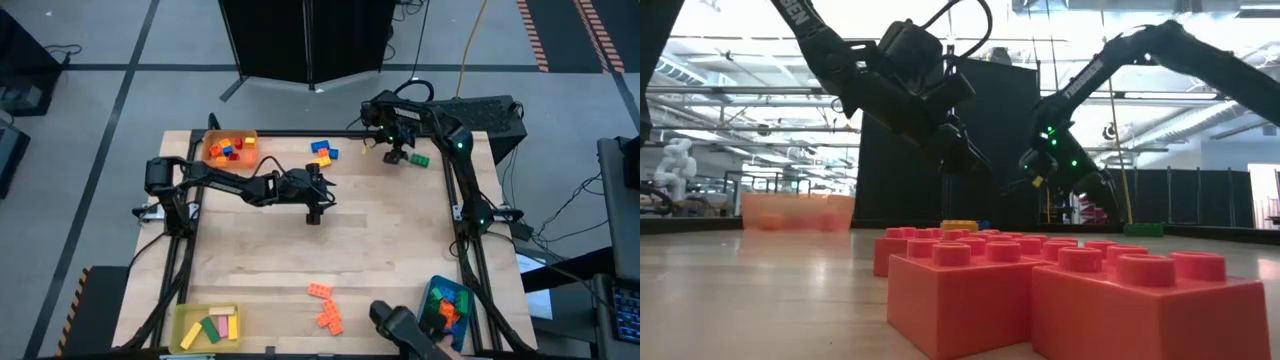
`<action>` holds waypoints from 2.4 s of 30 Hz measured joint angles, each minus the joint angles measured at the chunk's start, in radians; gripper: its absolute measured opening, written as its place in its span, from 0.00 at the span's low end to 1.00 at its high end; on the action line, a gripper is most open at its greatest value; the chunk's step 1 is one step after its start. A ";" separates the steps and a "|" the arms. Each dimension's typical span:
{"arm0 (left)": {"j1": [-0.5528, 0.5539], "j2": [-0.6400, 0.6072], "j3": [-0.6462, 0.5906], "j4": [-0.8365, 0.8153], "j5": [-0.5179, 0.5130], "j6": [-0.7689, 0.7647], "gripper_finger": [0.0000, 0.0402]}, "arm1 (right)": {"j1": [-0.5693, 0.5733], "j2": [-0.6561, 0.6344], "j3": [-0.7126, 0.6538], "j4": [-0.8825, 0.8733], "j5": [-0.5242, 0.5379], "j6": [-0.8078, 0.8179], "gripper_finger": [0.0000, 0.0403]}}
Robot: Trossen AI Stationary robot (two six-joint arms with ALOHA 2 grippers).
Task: Sort blocks by size
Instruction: Put the green 8 stud game piece into the blue bin
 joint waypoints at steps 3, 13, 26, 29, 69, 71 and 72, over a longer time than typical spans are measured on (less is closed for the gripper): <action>0.009 0.000 0.000 -0.023 -0.001 0.000 0.68 | -0.006 0.037 0.026 -0.002 -0.025 -0.005 0.57; 0.016 0.000 0.000 -0.077 -0.005 -0.004 0.68 | -0.029 0.075 0.021 -0.004 0.007 0.001 0.57; 0.016 0.000 0.000 -0.098 -0.026 -0.007 0.68 | -0.067 0.072 -0.013 -0.004 -0.049 0.035 0.57; 0.016 0.000 0.000 -0.116 -0.031 -0.007 0.68 | -0.088 0.050 -0.044 -0.005 -0.046 0.036 0.57; 0.016 0.000 0.000 -0.127 -0.046 -0.030 0.68 | 0.016 -0.166 -0.085 0.000 -0.280 -0.035 0.20; 0.016 0.000 0.000 -0.126 -0.046 -0.030 0.68 | 0.042 -0.202 -0.085 0.005 -0.284 0.000 0.20; 0.016 0.000 0.000 -0.126 -0.046 -0.030 0.68 | 0.052 -0.216 -0.085 0.015 -0.273 0.028 0.20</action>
